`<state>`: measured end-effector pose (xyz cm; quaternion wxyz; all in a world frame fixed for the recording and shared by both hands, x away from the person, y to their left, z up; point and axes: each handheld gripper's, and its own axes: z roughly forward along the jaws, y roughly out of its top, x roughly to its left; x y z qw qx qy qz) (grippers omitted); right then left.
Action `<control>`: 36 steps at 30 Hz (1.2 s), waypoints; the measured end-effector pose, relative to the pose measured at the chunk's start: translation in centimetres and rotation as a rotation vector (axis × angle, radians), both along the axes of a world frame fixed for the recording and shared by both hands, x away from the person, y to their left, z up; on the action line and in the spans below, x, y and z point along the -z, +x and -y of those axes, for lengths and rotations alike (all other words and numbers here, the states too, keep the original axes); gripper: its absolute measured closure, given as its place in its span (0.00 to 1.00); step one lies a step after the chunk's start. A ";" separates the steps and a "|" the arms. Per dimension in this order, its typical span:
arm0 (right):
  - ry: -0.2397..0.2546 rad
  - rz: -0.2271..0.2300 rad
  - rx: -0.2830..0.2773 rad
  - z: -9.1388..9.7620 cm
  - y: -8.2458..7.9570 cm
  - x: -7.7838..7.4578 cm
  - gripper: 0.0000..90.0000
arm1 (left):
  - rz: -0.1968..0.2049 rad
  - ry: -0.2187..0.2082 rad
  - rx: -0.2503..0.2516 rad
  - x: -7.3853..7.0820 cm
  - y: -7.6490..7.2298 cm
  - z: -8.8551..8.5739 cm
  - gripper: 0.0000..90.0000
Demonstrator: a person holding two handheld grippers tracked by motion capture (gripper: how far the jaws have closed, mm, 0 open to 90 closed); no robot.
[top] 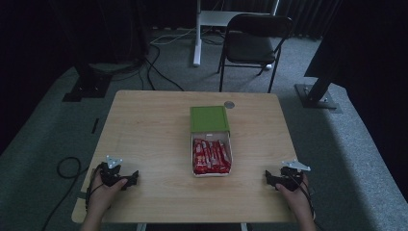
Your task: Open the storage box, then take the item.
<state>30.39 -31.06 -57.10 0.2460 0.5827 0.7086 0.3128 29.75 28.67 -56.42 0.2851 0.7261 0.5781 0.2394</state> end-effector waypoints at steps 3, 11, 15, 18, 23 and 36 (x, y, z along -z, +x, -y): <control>-0.001 -0.001 -0.005 0.0 0.0 0.0 0.12 | 0.001 -0.001 -0.028 0.0 0.1 0.2 0.01; -0.001 -0.002 -0.016 -0.1 0.0 0.0 0.12 | 0.001 -0.001 -0.059 0.0 0.0 0.4 0.01; 0.004 0.002 -0.024 -0.1 -0.1 0.0 0.12 | 0.001 -0.002 -0.060 0.0 0.0 0.4 0.01; 0.012 0.002 -0.004 -0.1 -0.2 0.0 0.12 | 0.001 -0.002 -0.060 0.0 0.0 0.4 0.01; 0.029 -0.006 0.020 -0.1 -0.1 -0.2 0.12 | 0.001 -0.002 -0.061 0.0 0.0 0.4 0.01; 0.084 0.042 0.078 -0.1 0.0 -3.2 0.12 | 0.001 -0.002 -0.062 0.0 0.0 0.4 0.01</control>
